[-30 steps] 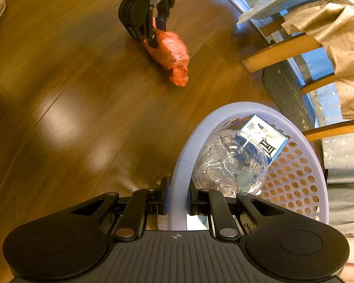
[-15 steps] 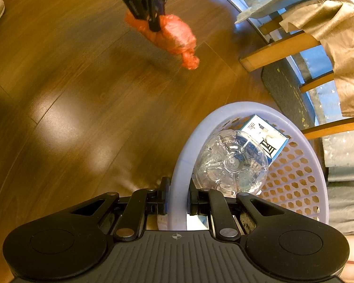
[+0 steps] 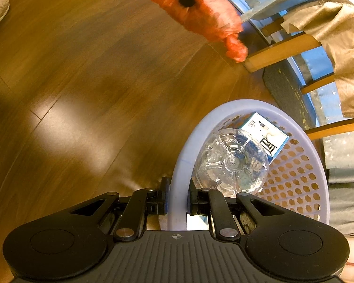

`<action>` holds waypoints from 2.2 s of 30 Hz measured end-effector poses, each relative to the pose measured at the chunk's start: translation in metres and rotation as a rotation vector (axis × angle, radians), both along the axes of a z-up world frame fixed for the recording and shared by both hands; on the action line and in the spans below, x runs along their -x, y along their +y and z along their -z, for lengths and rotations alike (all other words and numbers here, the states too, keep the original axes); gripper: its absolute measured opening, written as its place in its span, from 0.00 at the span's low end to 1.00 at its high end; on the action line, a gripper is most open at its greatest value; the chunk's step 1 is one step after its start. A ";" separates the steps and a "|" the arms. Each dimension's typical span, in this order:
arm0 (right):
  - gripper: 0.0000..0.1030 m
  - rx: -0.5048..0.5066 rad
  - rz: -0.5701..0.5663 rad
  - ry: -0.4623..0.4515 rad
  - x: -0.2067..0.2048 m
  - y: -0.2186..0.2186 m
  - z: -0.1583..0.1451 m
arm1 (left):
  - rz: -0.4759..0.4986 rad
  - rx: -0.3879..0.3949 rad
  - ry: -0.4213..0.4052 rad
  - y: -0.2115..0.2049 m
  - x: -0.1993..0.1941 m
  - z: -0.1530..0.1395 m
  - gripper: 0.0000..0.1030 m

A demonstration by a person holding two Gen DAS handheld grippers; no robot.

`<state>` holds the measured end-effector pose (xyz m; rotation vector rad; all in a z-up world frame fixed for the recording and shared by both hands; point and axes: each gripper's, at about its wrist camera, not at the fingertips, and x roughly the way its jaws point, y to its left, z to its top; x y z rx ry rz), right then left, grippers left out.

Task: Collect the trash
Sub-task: 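Lift the orange bag and carry it over the basket, then open the left tool to drop the orange bag into the basket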

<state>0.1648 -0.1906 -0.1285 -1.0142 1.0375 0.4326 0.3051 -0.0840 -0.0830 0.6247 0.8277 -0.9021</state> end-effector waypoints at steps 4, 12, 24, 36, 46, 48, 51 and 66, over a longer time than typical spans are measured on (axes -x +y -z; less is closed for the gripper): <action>0.10 -0.023 -0.014 0.000 0.006 0.006 -0.005 | 0.011 0.003 -0.011 0.003 0.013 -0.021 0.08; 0.10 -0.100 -0.093 0.021 0.023 0.024 -0.013 | 0.022 -0.006 -0.018 0.014 0.036 -0.047 0.08; 0.10 -0.192 -0.331 0.030 0.077 0.052 -0.019 | -0.041 0.028 0.022 0.039 0.065 -0.088 0.08; 0.10 -0.210 -0.509 0.056 0.120 0.059 -0.012 | -0.034 0.040 0.079 0.015 0.121 -0.121 0.08; 0.09 -0.229 -0.513 0.058 0.123 0.047 -0.010 | -0.031 0.045 0.126 -0.023 0.130 -0.114 0.10; 0.09 -0.239 -0.515 0.054 0.124 0.046 -0.013 | -0.044 0.048 0.136 -0.028 0.128 -0.109 0.13; 0.09 -0.250 -0.517 0.048 0.127 0.041 -0.018 | -0.080 0.071 0.158 -0.033 0.121 -0.105 0.23; 0.10 -0.288 -0.470 0.063 0.130 0.026 -0.037 | -0.224 0.155 0.139 -0.018 0.131 -0.121 0.38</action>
